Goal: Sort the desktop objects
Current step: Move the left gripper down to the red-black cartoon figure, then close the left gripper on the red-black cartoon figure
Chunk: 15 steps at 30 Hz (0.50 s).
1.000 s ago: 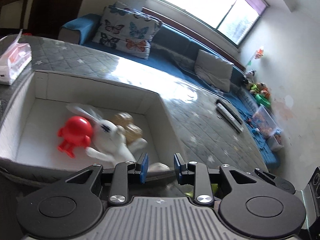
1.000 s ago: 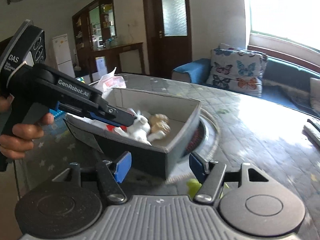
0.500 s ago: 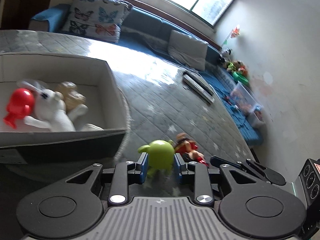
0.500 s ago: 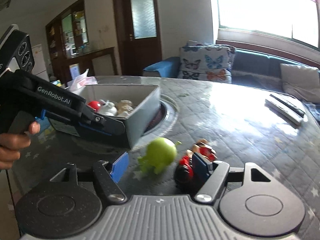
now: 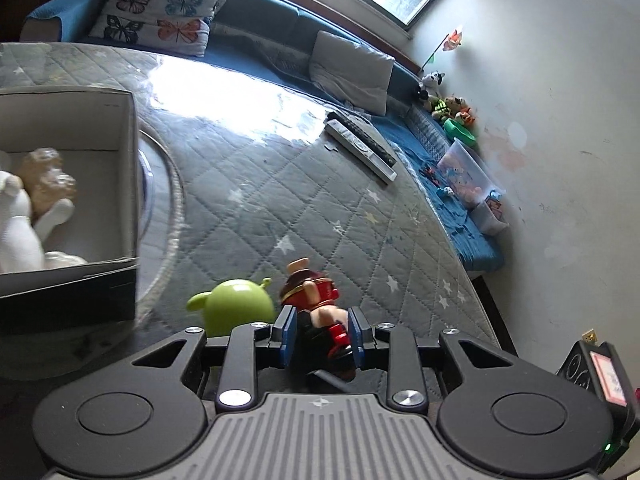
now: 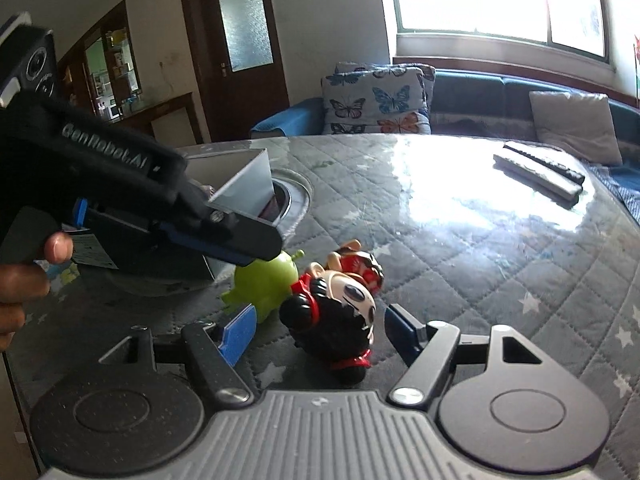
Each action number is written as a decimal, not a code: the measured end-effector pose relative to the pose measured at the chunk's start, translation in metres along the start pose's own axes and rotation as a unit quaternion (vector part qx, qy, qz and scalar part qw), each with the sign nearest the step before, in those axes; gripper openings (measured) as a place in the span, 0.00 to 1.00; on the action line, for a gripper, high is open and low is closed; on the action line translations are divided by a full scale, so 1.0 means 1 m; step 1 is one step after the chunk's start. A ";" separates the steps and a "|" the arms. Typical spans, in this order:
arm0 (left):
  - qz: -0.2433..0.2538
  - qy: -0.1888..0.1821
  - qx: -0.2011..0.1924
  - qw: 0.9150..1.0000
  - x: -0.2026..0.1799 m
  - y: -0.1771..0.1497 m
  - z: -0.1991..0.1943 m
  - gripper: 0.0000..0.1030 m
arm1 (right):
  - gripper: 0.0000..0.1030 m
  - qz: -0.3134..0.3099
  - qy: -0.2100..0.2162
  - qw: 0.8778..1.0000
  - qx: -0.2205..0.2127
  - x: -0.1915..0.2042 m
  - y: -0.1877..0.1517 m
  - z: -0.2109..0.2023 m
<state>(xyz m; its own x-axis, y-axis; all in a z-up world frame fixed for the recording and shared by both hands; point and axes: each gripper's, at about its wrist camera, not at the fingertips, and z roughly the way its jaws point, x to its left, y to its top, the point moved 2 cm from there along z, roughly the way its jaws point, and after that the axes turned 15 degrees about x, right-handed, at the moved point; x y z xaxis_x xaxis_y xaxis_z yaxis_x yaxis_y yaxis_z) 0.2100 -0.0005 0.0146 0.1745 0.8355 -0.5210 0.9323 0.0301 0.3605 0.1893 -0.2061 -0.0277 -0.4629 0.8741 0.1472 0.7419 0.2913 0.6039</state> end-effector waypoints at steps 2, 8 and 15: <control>0.000 -0.007 0.006 1.000 -0.003 0.003 0.006 0.30 | 0.71 0.003 0.003 1.000 0.003 -0.003 0.000 0.004; -0.013 -0.012 0.021 1.000 -0.006 0.009 0.019 0.30 | 0.70 0.004 0.008 1.000 0.008 -0.005 -0.001 0.010; -0.023 -0.004 0.019 1.000 -0.002 0.011 0.027 0.30 | 0.68 0.007 0.013 1.000 0.010 -0.008 0.000 0.015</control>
<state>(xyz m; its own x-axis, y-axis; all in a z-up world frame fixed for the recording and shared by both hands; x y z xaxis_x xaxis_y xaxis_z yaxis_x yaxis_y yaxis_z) 0.2284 -0.0164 -0.0010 0.1326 0.8294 -0.5426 0.9509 0.0481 0.3058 0.2004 -0.2076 -0.0409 -0.4655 0.8673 0.1761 0.7572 0.2873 0.5866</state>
